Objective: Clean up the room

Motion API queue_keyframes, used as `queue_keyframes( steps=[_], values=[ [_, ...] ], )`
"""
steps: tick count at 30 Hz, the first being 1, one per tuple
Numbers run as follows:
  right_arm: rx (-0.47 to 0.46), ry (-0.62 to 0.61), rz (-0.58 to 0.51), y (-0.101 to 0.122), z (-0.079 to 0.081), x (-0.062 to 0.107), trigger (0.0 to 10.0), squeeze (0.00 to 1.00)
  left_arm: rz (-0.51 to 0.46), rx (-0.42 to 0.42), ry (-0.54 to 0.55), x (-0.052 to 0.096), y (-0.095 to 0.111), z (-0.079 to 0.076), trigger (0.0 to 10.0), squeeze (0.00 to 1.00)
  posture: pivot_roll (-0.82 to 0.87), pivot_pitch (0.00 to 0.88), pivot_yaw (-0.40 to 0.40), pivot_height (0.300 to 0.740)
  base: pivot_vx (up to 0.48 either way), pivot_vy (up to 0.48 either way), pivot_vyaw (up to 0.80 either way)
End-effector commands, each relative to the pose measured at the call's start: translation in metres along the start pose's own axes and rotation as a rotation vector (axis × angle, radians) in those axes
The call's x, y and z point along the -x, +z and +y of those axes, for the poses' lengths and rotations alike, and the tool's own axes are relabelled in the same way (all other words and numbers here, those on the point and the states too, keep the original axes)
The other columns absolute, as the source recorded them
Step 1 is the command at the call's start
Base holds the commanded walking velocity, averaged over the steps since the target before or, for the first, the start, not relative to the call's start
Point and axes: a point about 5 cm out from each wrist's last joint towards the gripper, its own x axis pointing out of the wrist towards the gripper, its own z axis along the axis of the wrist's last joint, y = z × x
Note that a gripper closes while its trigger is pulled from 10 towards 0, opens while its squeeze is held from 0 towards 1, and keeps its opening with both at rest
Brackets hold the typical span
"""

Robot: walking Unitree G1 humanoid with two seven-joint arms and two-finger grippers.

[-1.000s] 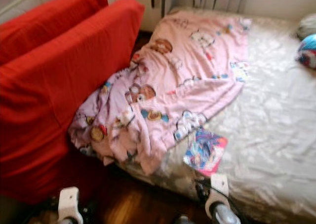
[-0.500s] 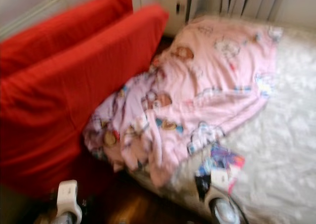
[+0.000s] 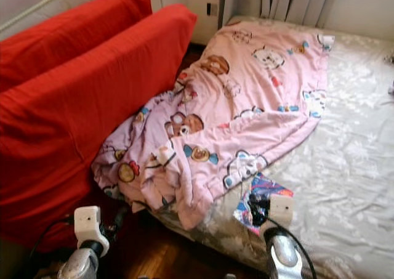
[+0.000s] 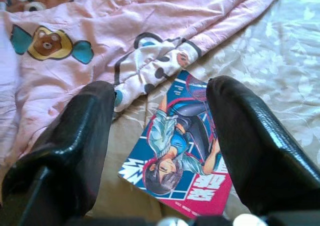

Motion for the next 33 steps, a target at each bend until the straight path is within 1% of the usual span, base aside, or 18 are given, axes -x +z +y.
queue_keyframes(
  steps=[1, 5, 9, 12, 15, 17, 20, 26, 33],
  values=[
    [-0.011, -0.003, -0.034, 0.004, 0.002, 0.001, 10.0, 0.0, -0.013, 0.003, -0.005, 0.003, 0.001, -0.003, 10.0, 0.0, 0.01, 0.167, -0.008, 0.711, 0.0, 0.0, 0.0],
    [-0.006, 0.012, -0.071, 0.013, 0.005, -0.003, 10.0, 0.0, -0.05, 0.006, -0.012, 0.001, 0.008, -0.011, 10.0, 0.0, 0.01, 0.148, -0.017, 0.711, 0.0, 0.0, 0.0],
    [0.009, -0.007, -0.063, 0.017, 0.002, -0.007, 10.0, 0.0, -0.051, 0.01, -0.026, 0.002, 0.008, -0.016, 10.0, 0.0, 0.0, 0.134, -0.018, 0.706, 0.0, 0.0, 0.0],
    [0.021, 0.018, -0.055, 0.016, 0.004, -0.007, 10.0, 0.0, -0.048, 0.012, -0.024, 0.003, 0.008, -0.017, 10.0, 0.0, 0.0, 0.127, -0.017, 0.686, 0.0, 0.0, 0.0],
    [0.029, 0.009, -0.055, 0.015, 0.003, -0.006, 10.0, 0.0, -0.046, 0.014, -0.023, 0.003, 0.009, -0.017, 10.0, 0.0, 0.0, 0.115, -0.015, 0.666, 0.0, 0.0, 0.0],
    [0.03, 0.003, -0.063, 0.015, 0.003, -0.005, 10.0, 0.0, -0.044, 0.013, -0.023, 0.004, 0.01, -0.017, 10.0, 0.0, 0.0, 0.106, -0.012, 0.666, 0.0, 0.0, 0.0],
    [0.044, -0.007, -0.046, 0.012, 0.003, -0.004, 10.0, 0.0, -0.039, 0.003, -0.032, 0.003, 0.012, -0.017, 10.0, 0.0, -0.01, 0.096, -0.011, 0.666, 0.0, 0.0, 0.0],
    [0.031, -0.013, -0.049, 0.015, 0.003, -0.005, 10.0, 0.0, -0.033, 0.002, -0.032, 0.002, 0.013, -0.019, 10.0, 0.0, -0.01, 0.075, -0.012, 0.666, 0.0, 0.0, 0.0],
    [0.035, -0.014, -0.045, 0.015, 0.004, -0.007, 10.0, 0.0, -0.022, 0.008, -0.038, 0.001, 0.013, -0.02, 10.0, 0.0, 0.0, 0.058, -0.013, 0.666, 0.0, 0.0, 0.0]
  ],
)
